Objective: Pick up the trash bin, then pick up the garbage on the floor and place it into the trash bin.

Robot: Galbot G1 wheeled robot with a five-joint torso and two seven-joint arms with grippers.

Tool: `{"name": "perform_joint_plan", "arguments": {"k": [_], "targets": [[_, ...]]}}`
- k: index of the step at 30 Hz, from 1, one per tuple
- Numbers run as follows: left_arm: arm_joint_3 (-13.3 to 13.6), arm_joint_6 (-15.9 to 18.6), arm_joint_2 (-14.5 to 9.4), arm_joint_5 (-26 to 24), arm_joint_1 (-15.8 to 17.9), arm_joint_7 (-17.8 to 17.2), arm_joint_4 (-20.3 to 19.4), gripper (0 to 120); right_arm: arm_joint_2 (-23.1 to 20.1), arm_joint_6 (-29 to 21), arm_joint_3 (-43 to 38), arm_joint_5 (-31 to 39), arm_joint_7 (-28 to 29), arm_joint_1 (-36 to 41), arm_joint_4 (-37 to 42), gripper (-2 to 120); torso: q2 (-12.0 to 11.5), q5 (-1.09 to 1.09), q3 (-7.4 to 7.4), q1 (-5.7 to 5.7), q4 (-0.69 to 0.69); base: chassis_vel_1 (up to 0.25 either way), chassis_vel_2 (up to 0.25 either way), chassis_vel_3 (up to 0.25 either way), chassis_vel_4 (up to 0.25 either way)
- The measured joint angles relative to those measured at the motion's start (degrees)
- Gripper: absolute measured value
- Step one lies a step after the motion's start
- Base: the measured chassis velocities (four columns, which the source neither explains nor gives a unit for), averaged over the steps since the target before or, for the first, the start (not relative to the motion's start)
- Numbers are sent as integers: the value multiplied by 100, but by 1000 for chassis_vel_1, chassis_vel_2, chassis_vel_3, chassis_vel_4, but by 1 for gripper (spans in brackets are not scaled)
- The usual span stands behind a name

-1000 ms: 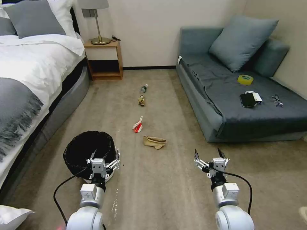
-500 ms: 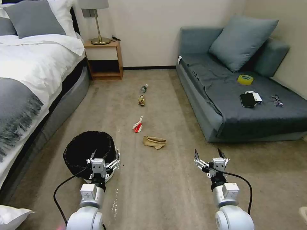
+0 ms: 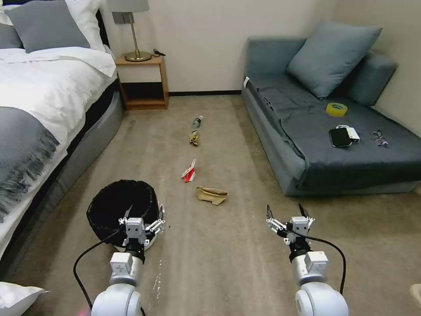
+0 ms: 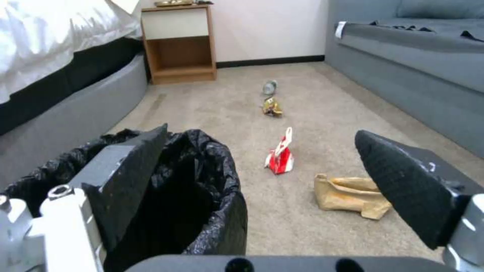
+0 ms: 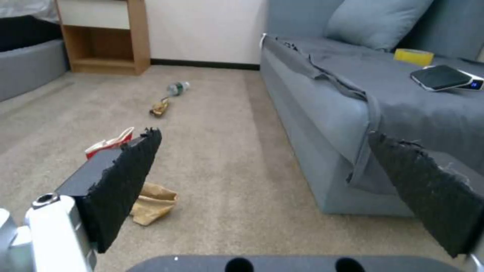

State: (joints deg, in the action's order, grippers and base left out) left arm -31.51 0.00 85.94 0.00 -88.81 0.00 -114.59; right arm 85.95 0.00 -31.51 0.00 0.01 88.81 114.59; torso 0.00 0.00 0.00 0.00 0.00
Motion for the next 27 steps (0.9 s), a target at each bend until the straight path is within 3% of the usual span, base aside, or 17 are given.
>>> {"name": "perform_joint_plan", "arguments": {"k": [27], "targets": [[0,0,0,0,0,0,0,100,0,0,0,0,0,0,0,100,0,0,0,0,0,0,0,0,0]]}}
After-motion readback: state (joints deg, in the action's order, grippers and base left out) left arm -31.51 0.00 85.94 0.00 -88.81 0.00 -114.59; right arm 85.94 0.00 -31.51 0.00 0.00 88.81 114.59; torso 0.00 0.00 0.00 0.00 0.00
